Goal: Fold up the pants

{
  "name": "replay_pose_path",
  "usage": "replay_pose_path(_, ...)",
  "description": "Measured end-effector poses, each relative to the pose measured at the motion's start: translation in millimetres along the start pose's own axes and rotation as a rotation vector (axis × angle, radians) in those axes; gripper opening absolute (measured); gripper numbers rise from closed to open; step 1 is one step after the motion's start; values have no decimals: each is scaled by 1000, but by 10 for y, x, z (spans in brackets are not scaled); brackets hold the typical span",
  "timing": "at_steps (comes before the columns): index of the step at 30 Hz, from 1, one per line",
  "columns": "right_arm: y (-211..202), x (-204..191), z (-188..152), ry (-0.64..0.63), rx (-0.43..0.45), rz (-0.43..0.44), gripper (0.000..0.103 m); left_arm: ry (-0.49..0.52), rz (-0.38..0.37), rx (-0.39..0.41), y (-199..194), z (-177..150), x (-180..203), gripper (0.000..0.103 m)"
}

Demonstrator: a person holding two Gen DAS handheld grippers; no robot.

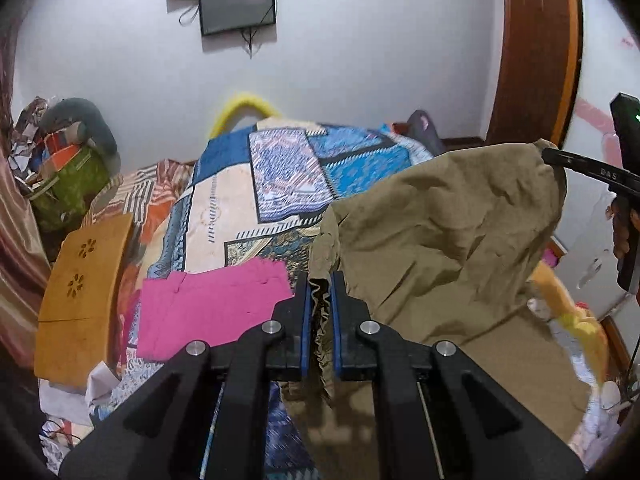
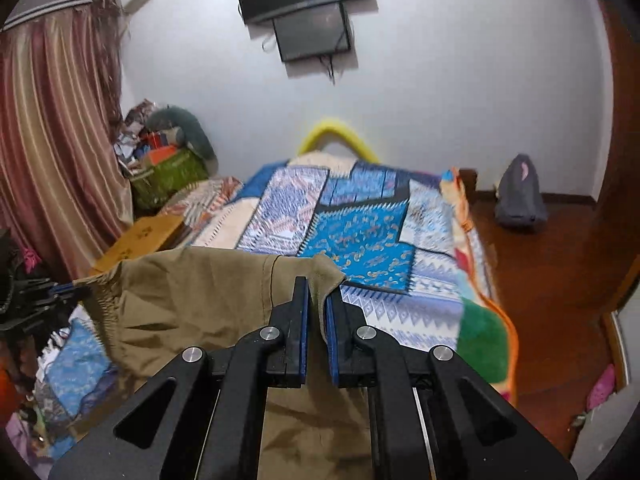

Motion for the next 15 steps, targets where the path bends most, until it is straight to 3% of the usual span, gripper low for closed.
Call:
replay_pose_path(7, -599, -84, -208, 21, 25, 21, 7, 40, -13, 6, -409, -249, 303, 8)
replay_pose_path(15, -810, -101, -849, 9, -44, 20, 7, 93, -9, -58, -565, -835, 506, 8)
Point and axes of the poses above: each gripper's, at about its wrist camera, not at the fingertips, and y roughly the way its jaws point, x to its right, z to its top, the point moved 7 cm from there along y, roughly the way its jaws point, and after that the axes turned 15 degrees about -z, right-handed, at the moved point
